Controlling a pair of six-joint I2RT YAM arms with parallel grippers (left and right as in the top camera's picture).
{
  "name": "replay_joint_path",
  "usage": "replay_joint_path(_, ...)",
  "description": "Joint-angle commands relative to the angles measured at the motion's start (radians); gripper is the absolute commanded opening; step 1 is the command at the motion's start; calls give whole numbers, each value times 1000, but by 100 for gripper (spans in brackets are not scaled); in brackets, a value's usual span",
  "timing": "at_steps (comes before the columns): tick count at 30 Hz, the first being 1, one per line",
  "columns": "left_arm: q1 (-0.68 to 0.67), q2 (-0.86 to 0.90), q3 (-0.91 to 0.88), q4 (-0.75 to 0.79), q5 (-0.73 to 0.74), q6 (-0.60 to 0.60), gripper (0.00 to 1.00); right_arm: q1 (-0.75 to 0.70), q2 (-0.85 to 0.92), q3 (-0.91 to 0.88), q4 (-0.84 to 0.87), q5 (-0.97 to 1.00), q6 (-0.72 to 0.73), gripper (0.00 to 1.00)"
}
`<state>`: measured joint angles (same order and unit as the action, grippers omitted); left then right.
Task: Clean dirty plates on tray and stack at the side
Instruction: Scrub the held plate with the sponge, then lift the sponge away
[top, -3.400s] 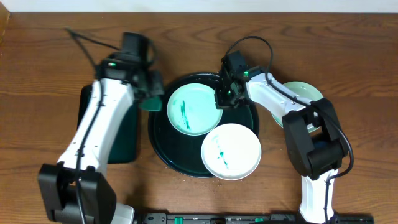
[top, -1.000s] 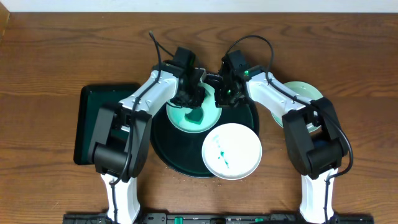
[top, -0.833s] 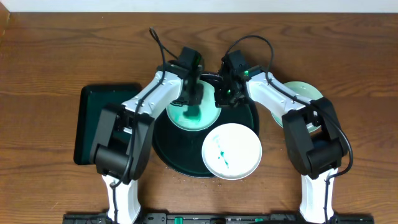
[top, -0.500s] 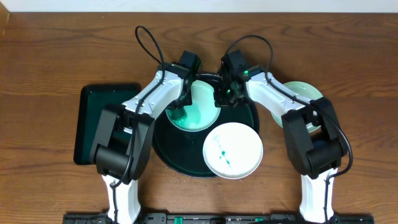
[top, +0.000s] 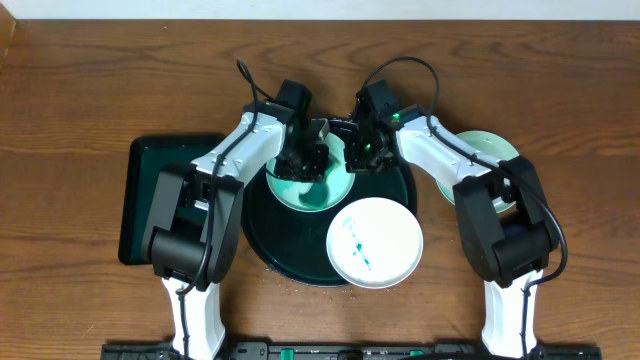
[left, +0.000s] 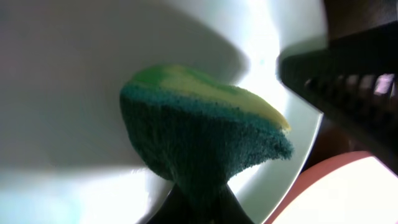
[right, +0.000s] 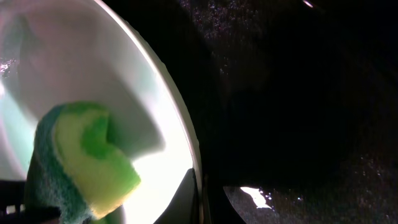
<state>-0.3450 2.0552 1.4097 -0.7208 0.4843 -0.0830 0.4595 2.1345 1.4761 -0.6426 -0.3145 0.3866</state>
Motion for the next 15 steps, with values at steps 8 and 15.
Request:
replay_joint_path(8,10,24,-6,150,-486,-164,7,10,22,0,-20,11,0,1)
replay_joint_path(15,30,-27,8,-7,-778,-262,7,10,22,0,-20,11,1,1)
